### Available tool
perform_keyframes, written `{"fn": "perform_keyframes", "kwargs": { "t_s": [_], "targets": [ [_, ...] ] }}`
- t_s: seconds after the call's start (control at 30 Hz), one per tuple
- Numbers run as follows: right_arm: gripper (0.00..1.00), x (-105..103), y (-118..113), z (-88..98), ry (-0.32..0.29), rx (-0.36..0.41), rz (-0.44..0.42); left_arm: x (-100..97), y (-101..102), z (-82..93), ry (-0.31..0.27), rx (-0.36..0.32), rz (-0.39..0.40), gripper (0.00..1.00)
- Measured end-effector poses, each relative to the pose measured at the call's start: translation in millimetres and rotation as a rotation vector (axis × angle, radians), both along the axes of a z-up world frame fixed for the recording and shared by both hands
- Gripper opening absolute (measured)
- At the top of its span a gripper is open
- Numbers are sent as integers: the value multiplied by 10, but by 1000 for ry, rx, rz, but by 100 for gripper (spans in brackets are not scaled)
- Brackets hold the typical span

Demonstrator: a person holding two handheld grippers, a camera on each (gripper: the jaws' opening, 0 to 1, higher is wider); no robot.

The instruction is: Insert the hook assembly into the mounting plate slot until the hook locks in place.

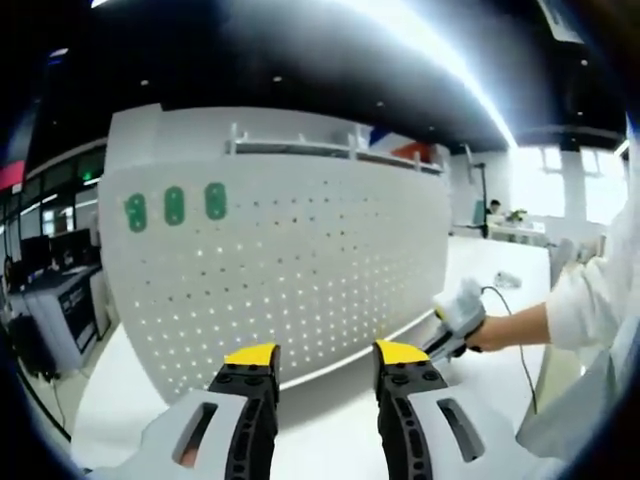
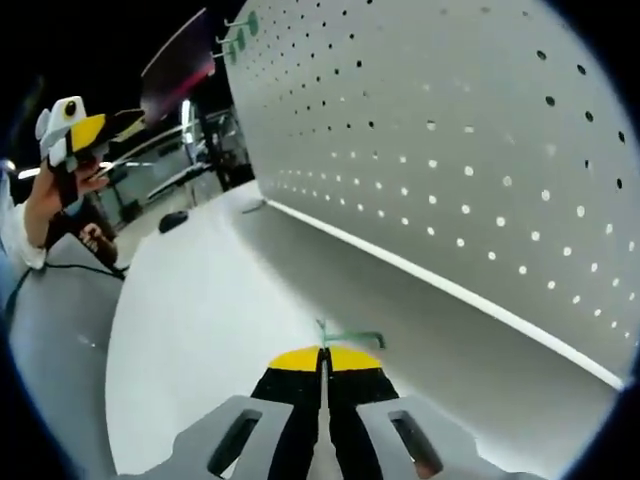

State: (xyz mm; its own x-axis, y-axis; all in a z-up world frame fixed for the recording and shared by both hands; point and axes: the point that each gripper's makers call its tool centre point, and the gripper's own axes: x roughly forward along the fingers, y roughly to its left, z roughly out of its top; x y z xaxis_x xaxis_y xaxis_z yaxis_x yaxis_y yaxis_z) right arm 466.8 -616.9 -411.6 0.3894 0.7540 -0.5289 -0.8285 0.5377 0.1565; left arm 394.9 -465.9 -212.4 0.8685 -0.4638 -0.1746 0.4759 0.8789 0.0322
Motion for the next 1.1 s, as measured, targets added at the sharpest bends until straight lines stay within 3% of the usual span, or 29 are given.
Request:
{"fn": "perform_keyframes", "kwargs": {
  "t_s": [0.57,1.1],
  "targets": [
    [0,-293,151,239,-70,-26,123,-47,-70,-40,11,-5,-45,34],
    [0,-649,510,880,-201,-2,326,-77,-32,-3,50,-24,-140,34]
  ]
}}
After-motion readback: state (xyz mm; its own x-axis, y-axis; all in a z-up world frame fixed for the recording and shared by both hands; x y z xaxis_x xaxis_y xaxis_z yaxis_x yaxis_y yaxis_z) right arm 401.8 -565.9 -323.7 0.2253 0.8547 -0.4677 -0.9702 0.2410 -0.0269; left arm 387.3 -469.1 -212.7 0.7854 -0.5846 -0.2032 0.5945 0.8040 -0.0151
